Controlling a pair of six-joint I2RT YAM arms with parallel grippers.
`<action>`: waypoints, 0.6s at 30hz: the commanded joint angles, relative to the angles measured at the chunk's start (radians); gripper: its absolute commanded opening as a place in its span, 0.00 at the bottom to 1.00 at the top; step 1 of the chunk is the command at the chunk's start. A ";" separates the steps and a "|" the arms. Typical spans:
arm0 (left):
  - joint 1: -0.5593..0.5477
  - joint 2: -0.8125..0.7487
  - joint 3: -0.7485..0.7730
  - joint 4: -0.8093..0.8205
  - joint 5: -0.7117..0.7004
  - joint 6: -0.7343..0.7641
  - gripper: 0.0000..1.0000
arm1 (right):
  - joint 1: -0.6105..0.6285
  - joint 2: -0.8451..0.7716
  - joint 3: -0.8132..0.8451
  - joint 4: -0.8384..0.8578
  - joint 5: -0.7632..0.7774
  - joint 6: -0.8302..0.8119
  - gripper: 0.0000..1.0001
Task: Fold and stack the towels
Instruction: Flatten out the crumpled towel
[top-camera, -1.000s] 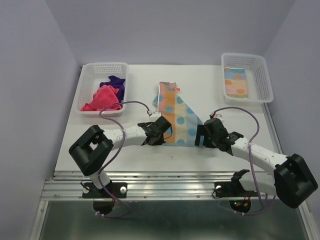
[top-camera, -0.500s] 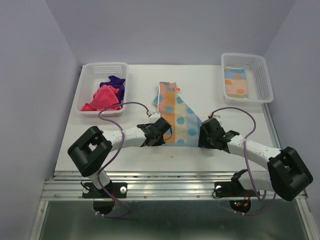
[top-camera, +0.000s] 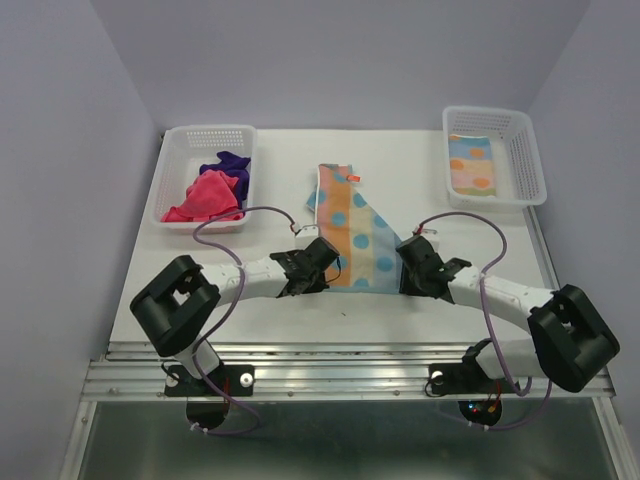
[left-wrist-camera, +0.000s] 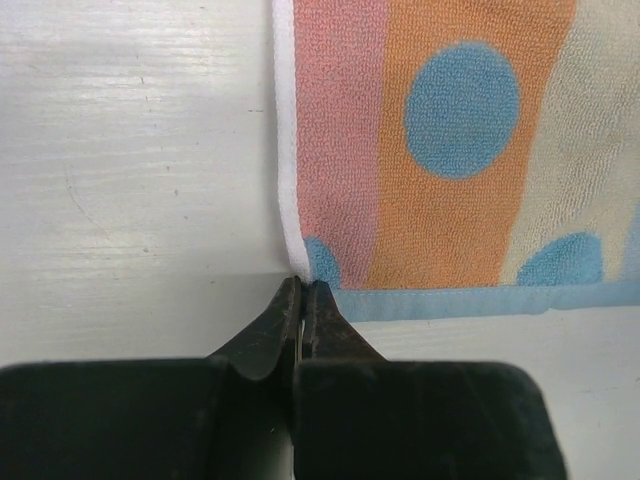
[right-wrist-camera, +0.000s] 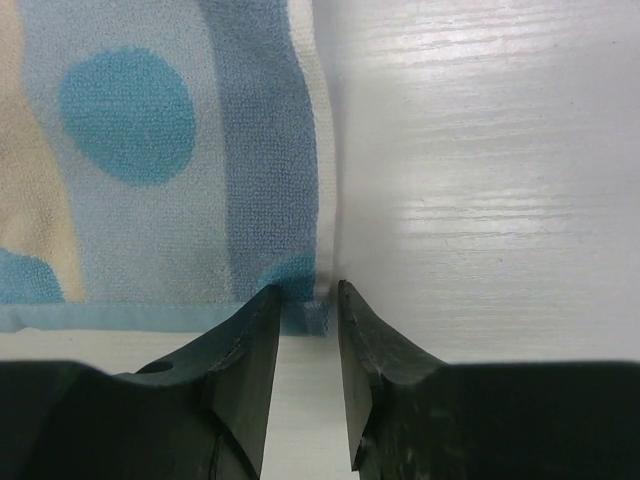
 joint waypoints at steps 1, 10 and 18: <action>-0.013 0.019 -0.077 -0.096 0.058 -0.016 0.00 | 0.041 0.043 0.013 -0.092 -0.001 0.050 0.35; -0.014 0.002 -0.102 -0.070 0.063 -0.020 0.00 | 0.070 0.054 -0.010 -0.116 0.027 0.105 0.19; -0.014 -0.087 -0.076 -0.038 0.012 -0.006 0.00 | 0.087 -0.065 0.022 -0.008 0.038 0.031 0.01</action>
